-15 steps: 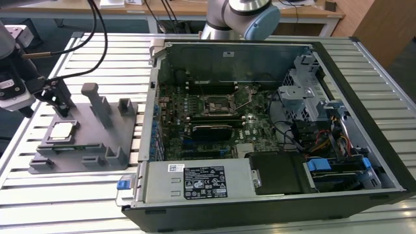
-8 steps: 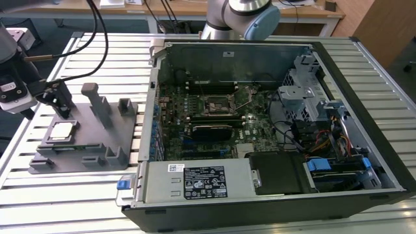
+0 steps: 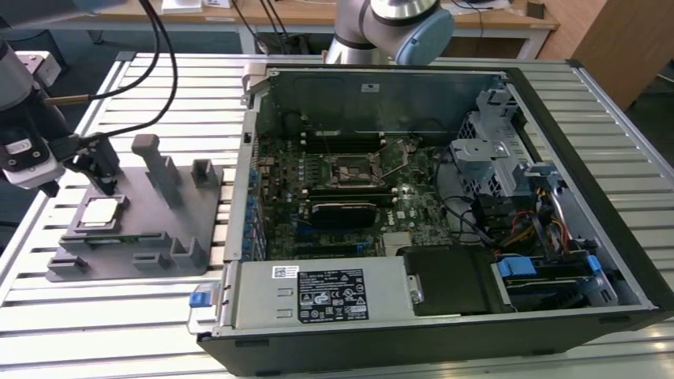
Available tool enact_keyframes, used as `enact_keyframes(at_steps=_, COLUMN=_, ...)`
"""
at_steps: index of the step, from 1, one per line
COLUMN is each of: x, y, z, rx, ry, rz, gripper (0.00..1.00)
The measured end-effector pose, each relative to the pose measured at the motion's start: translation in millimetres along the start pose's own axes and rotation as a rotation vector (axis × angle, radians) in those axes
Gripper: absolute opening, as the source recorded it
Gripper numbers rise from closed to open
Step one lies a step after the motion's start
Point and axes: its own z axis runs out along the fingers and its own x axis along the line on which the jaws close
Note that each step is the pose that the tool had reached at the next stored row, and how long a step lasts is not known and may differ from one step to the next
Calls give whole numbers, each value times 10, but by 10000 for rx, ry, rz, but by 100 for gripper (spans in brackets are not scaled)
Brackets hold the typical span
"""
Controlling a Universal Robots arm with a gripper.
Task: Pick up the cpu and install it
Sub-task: 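Pick up the cpu and move it towards the insertion slot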
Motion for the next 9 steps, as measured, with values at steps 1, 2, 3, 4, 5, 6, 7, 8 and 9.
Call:
enact_keyframes(at_steps=1, x=0, y=-1, z=14, rx=1, ry=1, rz=-1, gripper=79)
enact_keyframes(at_steps=2, x=0, y=-1, z=29, rx=0, ry=0, rz=-2, gripper=79)
enact_keyframes(at_steps=3, x=0, y=-2, z=44, rx=1, ry=1, rz=-3, gripper=79)
enact_keyframes(at_steps=4, x=0, y=-2, z=59, rx=0, ry=0, rz=-3, gripper=79)
enact_keyframes(at_steps=5, x=0, y=-3, z=74, rx=0, ry=0, rz=-4, gripper=79)
enact_keyframes(at_steps=6, x=0, y=-3, z=89, rx=0, ry=0, rz=-4, gripper=79)
enact_keyframes(at_steps=7, x=-1, y=-4, z=104, rx=0, ry=0, rz=-4, gripper=79)
enact_keyframes(at_steps=8, x=0, y=-4, z=116, rx=1, ry=2, rz=-4, gripper=79)
enact_keyframes(at_steps=9, x=-1, y=-4, z=130, rx=1, ry=1, rz=-4, gripper=79)
